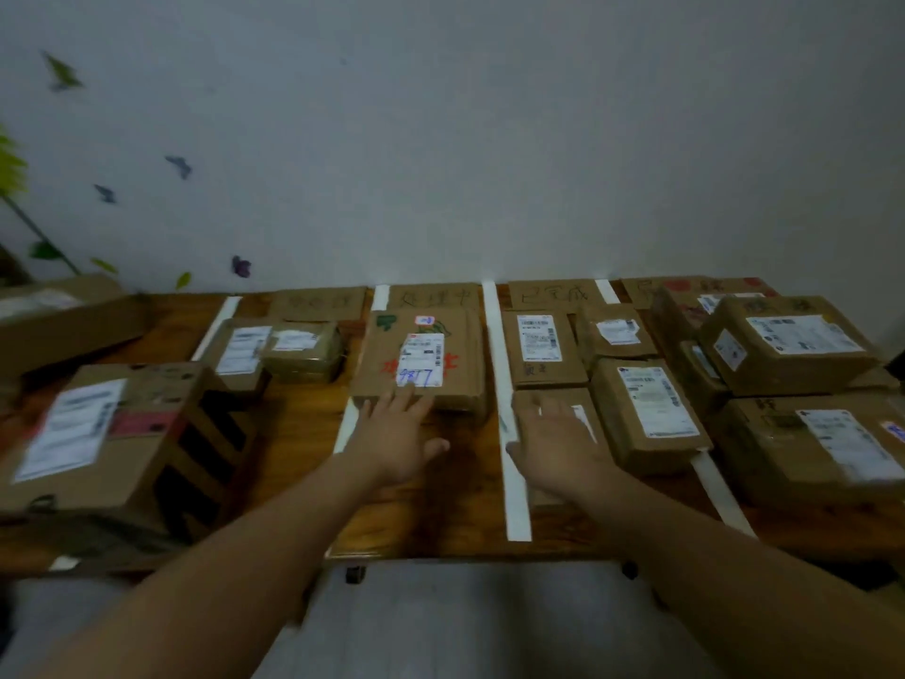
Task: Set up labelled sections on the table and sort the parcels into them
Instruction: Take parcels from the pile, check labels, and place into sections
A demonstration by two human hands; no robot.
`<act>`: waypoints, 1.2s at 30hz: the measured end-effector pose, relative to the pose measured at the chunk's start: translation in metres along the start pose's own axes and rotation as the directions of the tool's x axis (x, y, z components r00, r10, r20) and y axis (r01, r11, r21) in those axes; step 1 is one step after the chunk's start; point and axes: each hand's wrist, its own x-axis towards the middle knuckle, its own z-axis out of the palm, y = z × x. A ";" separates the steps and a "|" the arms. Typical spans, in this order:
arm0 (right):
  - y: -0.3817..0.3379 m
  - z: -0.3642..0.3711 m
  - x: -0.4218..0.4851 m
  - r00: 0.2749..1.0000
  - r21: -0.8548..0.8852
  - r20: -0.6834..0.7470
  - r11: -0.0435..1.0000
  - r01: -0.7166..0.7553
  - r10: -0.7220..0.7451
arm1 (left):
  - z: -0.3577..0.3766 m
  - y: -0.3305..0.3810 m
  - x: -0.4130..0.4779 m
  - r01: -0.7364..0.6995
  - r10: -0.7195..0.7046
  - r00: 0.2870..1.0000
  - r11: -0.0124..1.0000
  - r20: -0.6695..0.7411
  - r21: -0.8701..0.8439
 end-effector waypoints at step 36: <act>-0.698 0.085 0.257 0.902 0.170 0.103 0.901 0.399 -0.419 | -0.168 -0.685 -0.189 0.637 -0.739 0.667 0.630 -0.092 -0.444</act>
